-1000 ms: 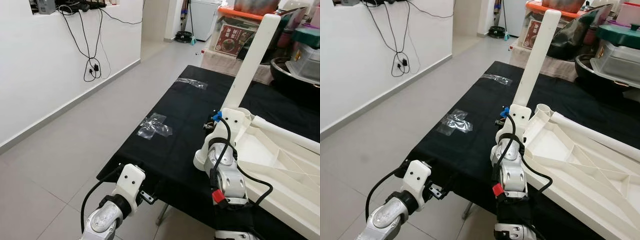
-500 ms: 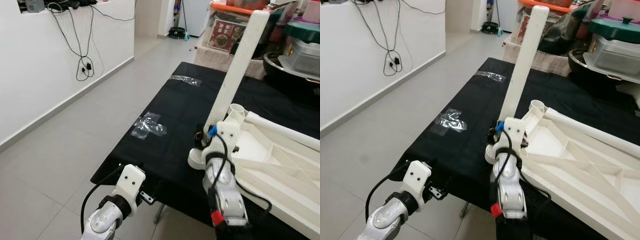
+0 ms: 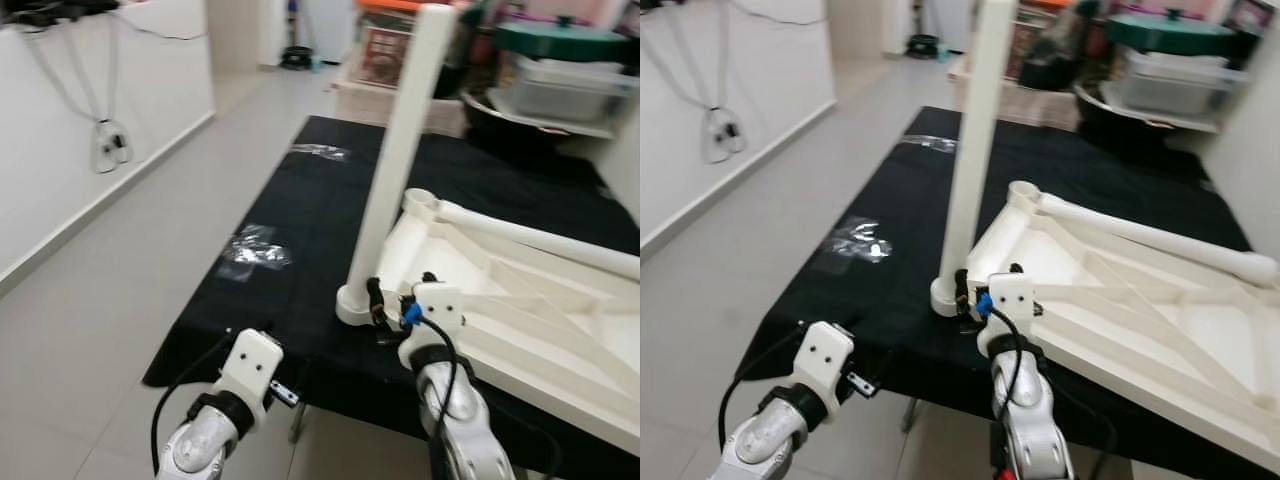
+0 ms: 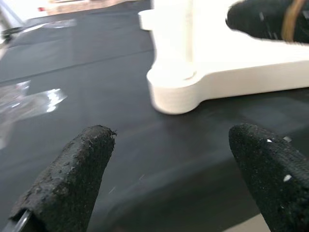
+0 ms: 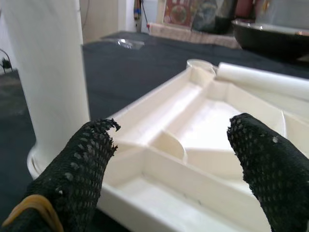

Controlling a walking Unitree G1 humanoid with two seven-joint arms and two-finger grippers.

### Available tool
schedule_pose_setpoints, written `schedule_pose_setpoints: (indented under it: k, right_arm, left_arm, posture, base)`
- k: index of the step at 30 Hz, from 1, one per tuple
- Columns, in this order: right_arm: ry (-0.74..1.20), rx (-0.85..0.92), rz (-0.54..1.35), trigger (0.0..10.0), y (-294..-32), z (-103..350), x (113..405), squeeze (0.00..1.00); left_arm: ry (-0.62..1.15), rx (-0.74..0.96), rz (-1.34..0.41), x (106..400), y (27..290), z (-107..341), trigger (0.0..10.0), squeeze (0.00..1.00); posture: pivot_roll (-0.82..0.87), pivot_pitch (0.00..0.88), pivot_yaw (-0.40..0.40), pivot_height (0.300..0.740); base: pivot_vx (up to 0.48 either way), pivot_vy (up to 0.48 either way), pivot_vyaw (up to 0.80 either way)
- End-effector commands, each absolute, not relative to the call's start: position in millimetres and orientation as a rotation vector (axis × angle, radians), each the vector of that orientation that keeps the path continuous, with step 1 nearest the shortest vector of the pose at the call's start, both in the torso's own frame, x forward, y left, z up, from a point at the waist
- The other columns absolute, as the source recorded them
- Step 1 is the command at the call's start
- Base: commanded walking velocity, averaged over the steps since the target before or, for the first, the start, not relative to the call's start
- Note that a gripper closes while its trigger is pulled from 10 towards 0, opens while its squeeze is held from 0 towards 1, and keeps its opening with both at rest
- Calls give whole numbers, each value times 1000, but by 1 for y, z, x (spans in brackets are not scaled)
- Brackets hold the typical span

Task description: Building children table

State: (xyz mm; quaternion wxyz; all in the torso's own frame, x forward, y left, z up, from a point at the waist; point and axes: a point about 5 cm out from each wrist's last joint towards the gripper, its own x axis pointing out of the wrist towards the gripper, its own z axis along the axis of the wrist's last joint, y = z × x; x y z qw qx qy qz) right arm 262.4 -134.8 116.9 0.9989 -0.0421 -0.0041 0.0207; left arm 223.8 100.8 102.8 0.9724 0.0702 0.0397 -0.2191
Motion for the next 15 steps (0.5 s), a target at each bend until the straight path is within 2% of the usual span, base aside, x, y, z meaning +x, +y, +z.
schedule_pose_setpoints:
  k: [1,4,5,9,15]
  right_arm:
    - [-21,-93,81,10000,-130,119,260,0]
    - [-12,-90,136,10000,-125,118,257,0]
    - [-29,-126,236,10000,-114,119,250,0]
    - [-35,-160,333,10000,-103,118,244,0]
    - [-78,-178,359,10000,-99,125,243,0]
  left_arm:
    - [90,161,-447,224,100,100,10000,0]
    - [85,167,-447,224,100,100,10000,0]
    - [74,173,-449,224,100,101,10000,0]
    - [65,174,-449,224,99,103,10000,0]
    - [61,181,-451,226,99,104,10000,0]
  posture:
    - [82,0,-71,740]
    - [80,0,-69,740]
    - [71,0,-65,740]
    - [70,0,-62,740]
    - [58,0,-56,740]
  base:
    - [0,0,-781]
    - [0,0,-781]
    - [0,0,-781]
    - [0,0,-773]
    - [0,0,-769]
